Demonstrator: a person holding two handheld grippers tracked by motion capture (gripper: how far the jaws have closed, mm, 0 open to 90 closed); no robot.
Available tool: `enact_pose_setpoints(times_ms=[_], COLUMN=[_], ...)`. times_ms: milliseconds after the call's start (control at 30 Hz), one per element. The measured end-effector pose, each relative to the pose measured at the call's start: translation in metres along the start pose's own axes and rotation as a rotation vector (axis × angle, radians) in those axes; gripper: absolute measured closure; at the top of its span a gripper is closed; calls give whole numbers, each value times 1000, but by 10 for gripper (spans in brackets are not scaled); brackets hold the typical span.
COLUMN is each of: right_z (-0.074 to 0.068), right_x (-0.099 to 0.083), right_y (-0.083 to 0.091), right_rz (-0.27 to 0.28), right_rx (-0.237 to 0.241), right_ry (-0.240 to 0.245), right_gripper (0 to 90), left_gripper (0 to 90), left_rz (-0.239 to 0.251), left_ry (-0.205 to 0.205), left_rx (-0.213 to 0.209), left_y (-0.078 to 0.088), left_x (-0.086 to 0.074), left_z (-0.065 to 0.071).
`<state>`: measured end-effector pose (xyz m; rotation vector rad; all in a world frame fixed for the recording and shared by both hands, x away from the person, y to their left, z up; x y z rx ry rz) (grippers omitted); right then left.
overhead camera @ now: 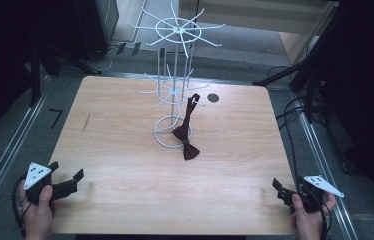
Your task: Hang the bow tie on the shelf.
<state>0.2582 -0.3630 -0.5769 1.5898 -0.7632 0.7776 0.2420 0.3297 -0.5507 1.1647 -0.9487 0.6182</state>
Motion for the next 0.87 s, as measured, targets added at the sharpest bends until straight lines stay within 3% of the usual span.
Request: enact_pose_setpoints(times_ms=[200, 433, 567, 867], right_z=[4, -2, 0, 0], right_x=[-4, -7, -6, -7], right_y=[4, 0, 1, 0], right_rz=[19, 2, 12, 9], right_rx=[-19, -47, -43, -55], right_ry=[-26, 33, -2, -6], right_gripper=[60, 83, 111, 129], left_gripper=[88, 88, 89, 88], left_rz=[-1, -5, -4, -6], left_ry=[5, 5, 10, 7], left_rx=[1, -6, -5, 1], left_y=[0, -1, -1, -1], left_x=[0, 0, 0, 0], left_z=[0, 0, -1, -1])
Point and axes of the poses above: each handheld gripper's, and its own axes: y roughly backward along the jaws, x roughly out of its top, z roughly to its right, the point moved 6 cm from there along -y, roughly forward along the jaws, and after that the axes turned 5 degrees about -x, right-handed, at the moved point
